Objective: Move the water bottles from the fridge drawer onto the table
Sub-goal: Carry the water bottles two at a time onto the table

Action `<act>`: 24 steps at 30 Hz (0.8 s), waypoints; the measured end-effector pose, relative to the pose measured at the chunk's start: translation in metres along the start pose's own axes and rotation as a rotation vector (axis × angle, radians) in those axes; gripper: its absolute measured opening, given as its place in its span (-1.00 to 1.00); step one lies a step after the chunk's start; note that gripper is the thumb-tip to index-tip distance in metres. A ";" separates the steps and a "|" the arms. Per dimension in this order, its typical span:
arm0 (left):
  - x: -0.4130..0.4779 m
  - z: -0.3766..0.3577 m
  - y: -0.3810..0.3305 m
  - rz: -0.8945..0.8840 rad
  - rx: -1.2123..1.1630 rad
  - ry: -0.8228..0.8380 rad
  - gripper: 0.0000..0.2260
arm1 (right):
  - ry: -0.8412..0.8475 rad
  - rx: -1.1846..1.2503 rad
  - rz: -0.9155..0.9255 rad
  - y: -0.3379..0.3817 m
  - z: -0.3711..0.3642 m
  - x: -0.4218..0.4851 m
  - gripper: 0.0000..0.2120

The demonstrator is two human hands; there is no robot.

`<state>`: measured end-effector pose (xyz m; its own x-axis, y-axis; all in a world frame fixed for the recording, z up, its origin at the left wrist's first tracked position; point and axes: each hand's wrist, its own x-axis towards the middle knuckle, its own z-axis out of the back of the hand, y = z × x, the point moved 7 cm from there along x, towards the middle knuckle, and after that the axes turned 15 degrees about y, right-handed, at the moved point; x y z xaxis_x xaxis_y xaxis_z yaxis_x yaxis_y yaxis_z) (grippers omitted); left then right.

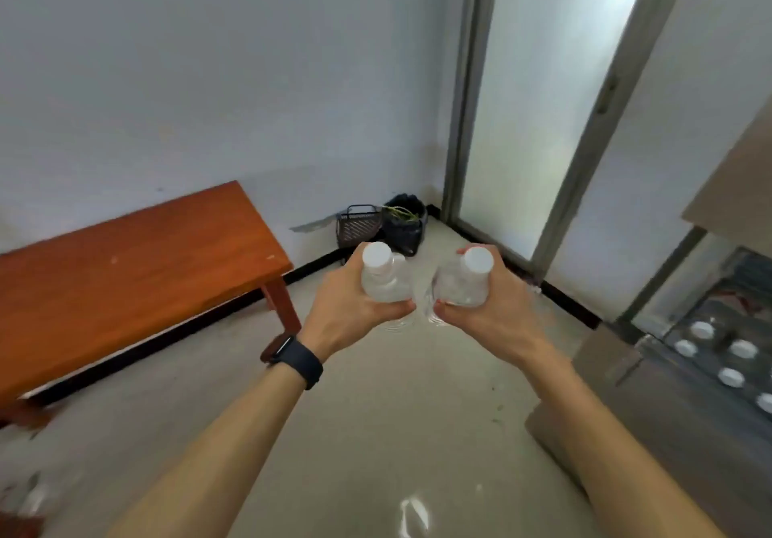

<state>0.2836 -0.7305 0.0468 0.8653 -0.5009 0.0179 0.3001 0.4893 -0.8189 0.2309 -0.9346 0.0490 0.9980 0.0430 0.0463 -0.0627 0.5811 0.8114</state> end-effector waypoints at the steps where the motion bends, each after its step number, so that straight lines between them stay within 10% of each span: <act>1: -0.028 0.029 0.021 0.037 -0.014 -0.039 -0.45 | 0.039 0.018 0.024 0.023 -0.034 0.004 -0.40; 13: -0.308 0.249 0.197 0.460 -0.048 -0.387 -0.49 | 0.582 0.024 0.202 0.214 -0.356 0.016 -0.44; 24: -0.393 0.377 0.340 0.724 -0.027 -0.521 -0.59 | 0.836 -0.050 0.273 0.291 -0.559 0.098 -0.48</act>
<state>0.1968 -0.0985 -0.0222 0.9138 0.3155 -0.2559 -0.3946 0.5395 -0.7438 0.3061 -0.3068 -0.0361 0.6170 0.7549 -0.2225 -0.3176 0.4976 0.8072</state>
